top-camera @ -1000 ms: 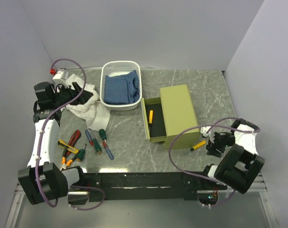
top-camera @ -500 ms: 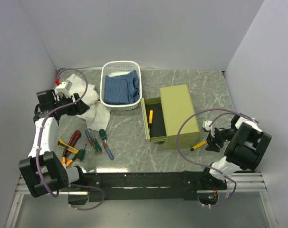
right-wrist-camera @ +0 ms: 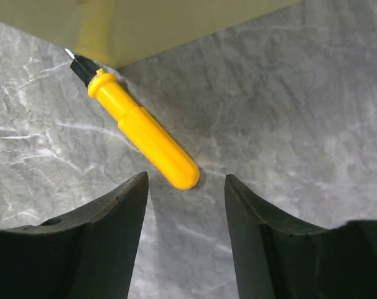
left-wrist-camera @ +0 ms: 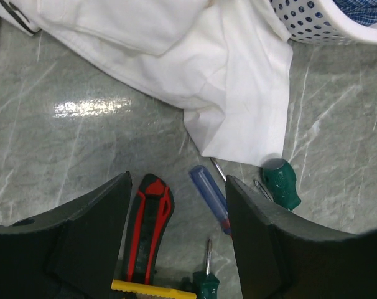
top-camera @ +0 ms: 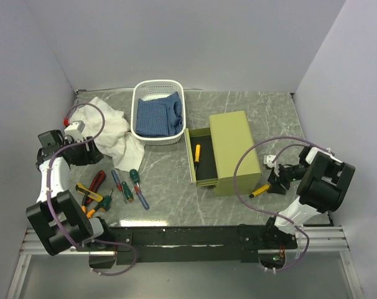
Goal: Sort the tools into containers
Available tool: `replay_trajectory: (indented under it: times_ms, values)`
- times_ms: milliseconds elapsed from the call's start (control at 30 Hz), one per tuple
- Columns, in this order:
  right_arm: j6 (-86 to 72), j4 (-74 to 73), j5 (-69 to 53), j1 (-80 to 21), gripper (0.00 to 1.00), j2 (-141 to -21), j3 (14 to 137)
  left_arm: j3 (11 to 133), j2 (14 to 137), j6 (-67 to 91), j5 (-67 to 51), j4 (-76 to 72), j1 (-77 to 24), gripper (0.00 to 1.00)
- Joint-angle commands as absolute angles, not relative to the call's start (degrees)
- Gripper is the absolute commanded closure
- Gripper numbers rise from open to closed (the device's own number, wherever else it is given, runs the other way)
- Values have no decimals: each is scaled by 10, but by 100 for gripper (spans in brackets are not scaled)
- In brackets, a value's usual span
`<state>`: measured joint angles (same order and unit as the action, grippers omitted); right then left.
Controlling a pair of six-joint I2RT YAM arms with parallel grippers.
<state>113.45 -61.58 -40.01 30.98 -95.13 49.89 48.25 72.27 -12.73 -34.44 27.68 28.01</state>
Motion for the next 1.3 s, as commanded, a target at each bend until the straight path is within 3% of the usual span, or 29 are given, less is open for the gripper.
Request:
replay_trajectory:
  times_ms: [0,100,333,433,567,833,900,1067,1267]
  values:
    - [1517,-621,-406,297,45,-947,513,483,710,-144,-343,274,294,33]
    - [1516,-622,-389,288,54,-944,509,485,713,-142,-349,272,297,33]
    - [1515,-628,-345,279,55,-931,498,492,714,-131,-357,262,296,33]
    - [1514,-634,-342,282,66,-914,496,494,712,-128,-359,259,296,33]
    - [1513,-642,-313,312,76,-904,505,491,710,-121,-370,248,296,33]
    - [1513,-666,-277,367,84,-868,535,484,718,-92,-395,205,296,34]
    - [1513,-659,-252,390,83,-865,531,483,719,-85,-403,197,296,34]
    - [1514,-654,-265,430,54,-870,534,477,715,-75,-413,189,295,33]
    - [1516,-624,-294,409,43,-866,511,473,712,-73,-411,194,296,34]
